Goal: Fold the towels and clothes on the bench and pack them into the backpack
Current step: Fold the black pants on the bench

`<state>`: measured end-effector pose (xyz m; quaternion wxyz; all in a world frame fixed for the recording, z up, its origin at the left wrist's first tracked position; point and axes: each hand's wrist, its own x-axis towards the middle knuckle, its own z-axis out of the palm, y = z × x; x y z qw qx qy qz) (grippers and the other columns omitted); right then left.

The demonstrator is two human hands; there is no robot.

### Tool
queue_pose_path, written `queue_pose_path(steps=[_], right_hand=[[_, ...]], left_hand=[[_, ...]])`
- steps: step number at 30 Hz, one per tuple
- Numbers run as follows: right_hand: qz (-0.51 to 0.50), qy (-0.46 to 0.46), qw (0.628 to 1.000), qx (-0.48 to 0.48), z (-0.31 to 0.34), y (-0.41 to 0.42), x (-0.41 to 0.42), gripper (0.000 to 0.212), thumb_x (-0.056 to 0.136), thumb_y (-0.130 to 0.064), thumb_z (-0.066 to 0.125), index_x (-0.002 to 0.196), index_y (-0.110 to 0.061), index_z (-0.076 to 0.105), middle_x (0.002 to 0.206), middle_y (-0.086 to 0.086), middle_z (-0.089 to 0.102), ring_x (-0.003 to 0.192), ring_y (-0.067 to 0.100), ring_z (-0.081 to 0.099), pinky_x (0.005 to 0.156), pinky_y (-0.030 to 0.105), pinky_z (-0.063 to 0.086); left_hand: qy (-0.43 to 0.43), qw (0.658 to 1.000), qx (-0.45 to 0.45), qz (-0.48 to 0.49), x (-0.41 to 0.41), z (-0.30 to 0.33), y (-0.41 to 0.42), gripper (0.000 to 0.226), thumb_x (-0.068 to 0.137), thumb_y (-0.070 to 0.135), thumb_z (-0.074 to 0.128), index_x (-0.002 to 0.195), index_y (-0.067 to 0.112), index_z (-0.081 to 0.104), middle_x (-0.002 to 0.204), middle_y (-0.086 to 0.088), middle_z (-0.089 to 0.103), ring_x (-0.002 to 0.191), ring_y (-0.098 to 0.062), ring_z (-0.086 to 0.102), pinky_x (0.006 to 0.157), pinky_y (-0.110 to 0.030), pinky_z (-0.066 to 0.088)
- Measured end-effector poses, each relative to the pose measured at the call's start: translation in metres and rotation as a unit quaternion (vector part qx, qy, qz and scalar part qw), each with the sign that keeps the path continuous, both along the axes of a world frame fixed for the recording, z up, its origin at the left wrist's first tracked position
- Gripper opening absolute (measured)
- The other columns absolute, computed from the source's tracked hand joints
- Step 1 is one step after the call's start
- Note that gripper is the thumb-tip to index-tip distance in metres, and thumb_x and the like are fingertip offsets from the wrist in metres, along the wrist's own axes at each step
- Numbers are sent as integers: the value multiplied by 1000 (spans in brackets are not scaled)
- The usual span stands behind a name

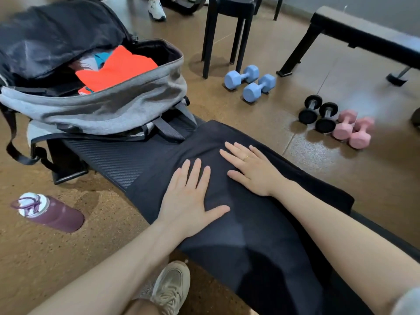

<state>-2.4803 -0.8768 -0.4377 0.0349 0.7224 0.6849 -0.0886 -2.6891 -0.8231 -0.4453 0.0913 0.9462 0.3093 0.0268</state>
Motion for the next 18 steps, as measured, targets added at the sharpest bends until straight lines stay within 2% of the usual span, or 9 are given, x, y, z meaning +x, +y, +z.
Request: queue_pose_path(steps=[4,6,8,10,13,15,16,17,18], right_hand=[[-15,-19,1000,8,-3,-1,19,75,81,-63,-1,149,-32,8,158,-7,4,145,12,5,116,35,3],[-88,-3,996,9,-4,-4,37,66,89,-59,7,149,-33,9,158,-5,9,145,12,8,116,37,4],[-170,21,985,-18,-3,-13,57,53,99,-47,17,149,-30,13,158,-3,13,145,13,10,116,39,4],[-222,34,974,-29,0,-29,68,51,101,-42,20,148,-25,20,157,-1,15,145,14,12,116,41,6],[-265,88,959,54,8,-69,66,50,100,-36,32,145,-15,31,154,5,25,142,20,23,115,39,18],[-311,113,937,115,12,-102,60,46,98,-30,40,139,-11,41,148,8,37,136,25,33,110,38,27],[-343,116,922,137,14,-118,58,43,97,-28,44,135,-9,45,144,9,42,132,27,37,107,38,30],[-378,120,905,151,14,-133,59,40,96,-26,47,131,-9,48,139,10,46,128,29,39,105,39,32],[-412,127,888,161,14,-147,60,38,94,-25,50,128,-8,51,135,11,48,126,30,41,103,39,33]], left_hand=[[25,999,-24,6,1,1,0,119,52,90,2,148,20,-3,156,-6,-10,143,-27,-12,113,-36,-11],[38,999,-29,3,0,0,0,130,42,95,-10,148,19,-5,156,-5,-12,143,-26,-13,114,-37,-9],[50,999,-22,5,0,0,1,134,37,92,-21,148,19,-7,156,-5,-13,143,-26,-12,115,-37,-6],[65,998,-21,4,1,4,1,136,34,92,-23,148,18,-7,156,-5,-12,143,-26,-11,115,-37,-5],[86,996,-31,11,3,13,-4,137,36,95,-14,148,16,-7,156,-7,-11,143,-26,-11,115,-37,-4],[67,998,-16,-2,6,21,-19,120,54,86,-1,148,12,3,157,-11,-2,144,-28,-4,116,-39,1],[34,999,-3,-31,9,25,-31,109,64,80,6,147,9,16,155,-15,11,143,-30,8,116,-40,9],[-8,997,12,-78,12,29,-47,96,73,73,15,140,7,36,148,-18,31,137,-34,27,112,-43,24],[-62,989,27,-130,15,32,-65,80,79,65,26,125,7,54,132,-17,51,123,-34,47,101,-43,41]])
